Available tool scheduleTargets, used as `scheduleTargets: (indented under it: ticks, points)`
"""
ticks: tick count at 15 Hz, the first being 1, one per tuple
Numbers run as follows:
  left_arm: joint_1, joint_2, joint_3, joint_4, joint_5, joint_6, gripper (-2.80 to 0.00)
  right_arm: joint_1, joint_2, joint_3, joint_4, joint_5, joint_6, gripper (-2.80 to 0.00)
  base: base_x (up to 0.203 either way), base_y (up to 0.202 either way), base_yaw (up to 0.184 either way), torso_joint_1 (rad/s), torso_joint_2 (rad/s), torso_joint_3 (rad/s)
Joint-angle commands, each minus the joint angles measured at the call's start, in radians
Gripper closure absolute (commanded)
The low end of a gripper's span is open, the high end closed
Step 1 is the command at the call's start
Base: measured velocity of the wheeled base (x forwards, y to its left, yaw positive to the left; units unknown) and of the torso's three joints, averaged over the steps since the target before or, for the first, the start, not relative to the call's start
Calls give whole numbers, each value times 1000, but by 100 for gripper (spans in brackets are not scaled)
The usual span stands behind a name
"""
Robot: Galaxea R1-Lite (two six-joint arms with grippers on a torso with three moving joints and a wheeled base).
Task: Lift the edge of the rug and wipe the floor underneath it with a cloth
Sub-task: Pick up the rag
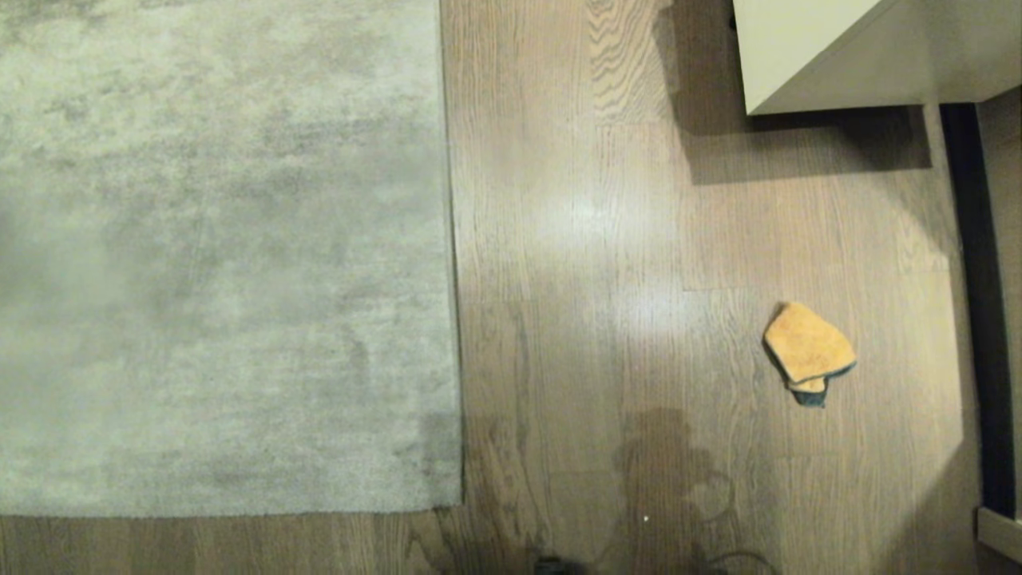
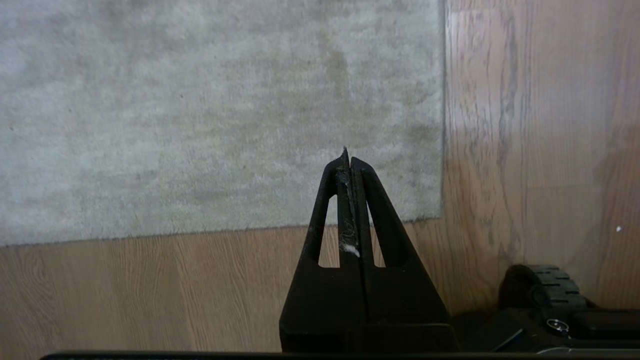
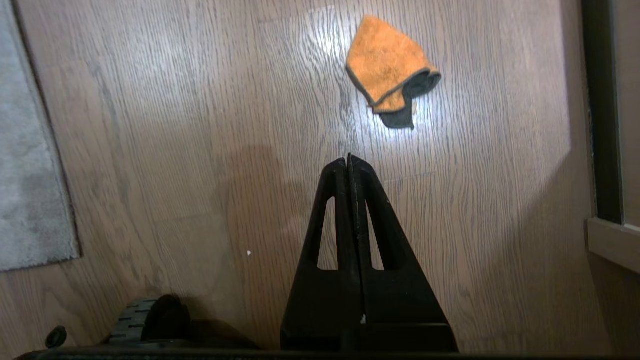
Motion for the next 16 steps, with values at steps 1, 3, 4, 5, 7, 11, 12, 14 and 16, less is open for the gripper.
scheduleTargets:
  ticks: [1, 3, 4, 5, 7, 11, 12, 14, 16]
  points:
    - [0, 2, 0, 1, 0, 0, 0, 0, 0, 0, 0, 0, 0, 0, 0, 0, 0, 0, 4, -193]
    - [0, 0, 0, 0, 0, 0, 0, 0, 0, 0, 0, 0, 0, 0, 0, 0, 0, 4, 2, -199]
    - [0, 0, 0, -2, 1, 0, 0, 0, 0, 0, 0, 0, 0, 0, 0, 0, 0, 5, 5, -193]
    - [1, 2, 0, -2, 2, 0, 0, 0, 0, 0, 0, 0, 0, 0, 0, 0, 0, -1, 1, -203]
    - [0, 2, 0, -1, 0, 0, 0, 0, 0, 0, 0, 0, 0, 0, 0, 0, 0, 3, 2, -193]
    - [0, 1, 0, -1, 2, -1, 0, 0, 0, 0, 0, 0, 0, 0, 0, 0, 0, 5, 4, -200]
    - [0, 1, 0, -1, 0, -1, 0, 0, 0, 0, 0, 0, 0, 0, 0, 0, 0, 2, -2, -198]
    - [1, 1, 0, -1, 2, -1, 0, 0, 0, 0, 0, 0, 0, 0, 0, 0, 0, 3, 1, -193]
    - [0, 1, 0, -1, 1, -1, 0, 0, 0, 0, 0, 0, 0, 0, 0, 0, 0, 4, 1, -196]
